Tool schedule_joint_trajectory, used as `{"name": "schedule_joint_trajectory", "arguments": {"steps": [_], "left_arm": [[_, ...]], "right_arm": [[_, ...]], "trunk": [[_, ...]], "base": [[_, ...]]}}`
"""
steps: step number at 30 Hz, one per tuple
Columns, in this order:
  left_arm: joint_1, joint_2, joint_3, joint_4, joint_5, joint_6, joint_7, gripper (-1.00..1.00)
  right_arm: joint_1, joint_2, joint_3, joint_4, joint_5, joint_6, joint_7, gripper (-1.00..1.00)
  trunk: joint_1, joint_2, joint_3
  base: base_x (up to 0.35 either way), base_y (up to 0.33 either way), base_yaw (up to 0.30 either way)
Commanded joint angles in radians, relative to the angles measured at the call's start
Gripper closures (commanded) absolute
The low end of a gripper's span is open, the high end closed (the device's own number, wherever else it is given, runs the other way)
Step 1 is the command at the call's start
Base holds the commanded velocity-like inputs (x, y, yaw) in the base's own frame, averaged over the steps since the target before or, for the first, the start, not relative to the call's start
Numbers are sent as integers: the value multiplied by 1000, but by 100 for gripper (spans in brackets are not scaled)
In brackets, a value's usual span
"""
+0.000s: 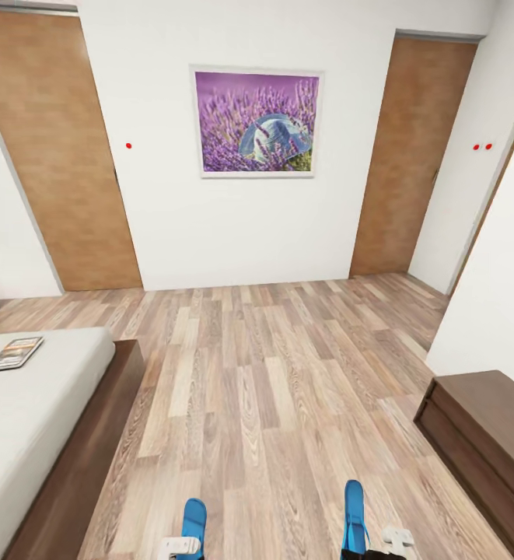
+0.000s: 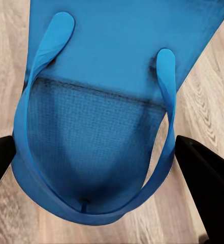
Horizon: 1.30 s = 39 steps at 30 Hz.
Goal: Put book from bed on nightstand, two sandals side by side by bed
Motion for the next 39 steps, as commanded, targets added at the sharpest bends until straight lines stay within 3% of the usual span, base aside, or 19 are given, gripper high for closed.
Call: {"name": "schedule_joint_trajectory", "arguments": {"steps": [1, 17, 27, 39], "left_arm": [[-1, 0, 8, 1, -5, -2, -4, 100], [-1, 0, 8, 1, -5, -2, -4, 100], [-1, -1, 8, 1, -5, -2, -4, 100], [-1, -1, 8, 1, -5, -2, -3, 100]], "right_arm": [[-1, 0, 1, 1, -9, -1, 3, 100], [-1, 0, 1, 1, -9, -1, 3, 100], [-1, 0, 1, 1, -9, -1, 3, 100], [-1, 0, 1, 1, -9, -1, 3, 100]], "trunk": [[0, 0, -1], [0, 0, -1], [0, 0, -3], [0, 0, -3]], "base": [[296, 0, 30], [327, 0, 5], [331, 0, 187], [331, 0, 16]]}}
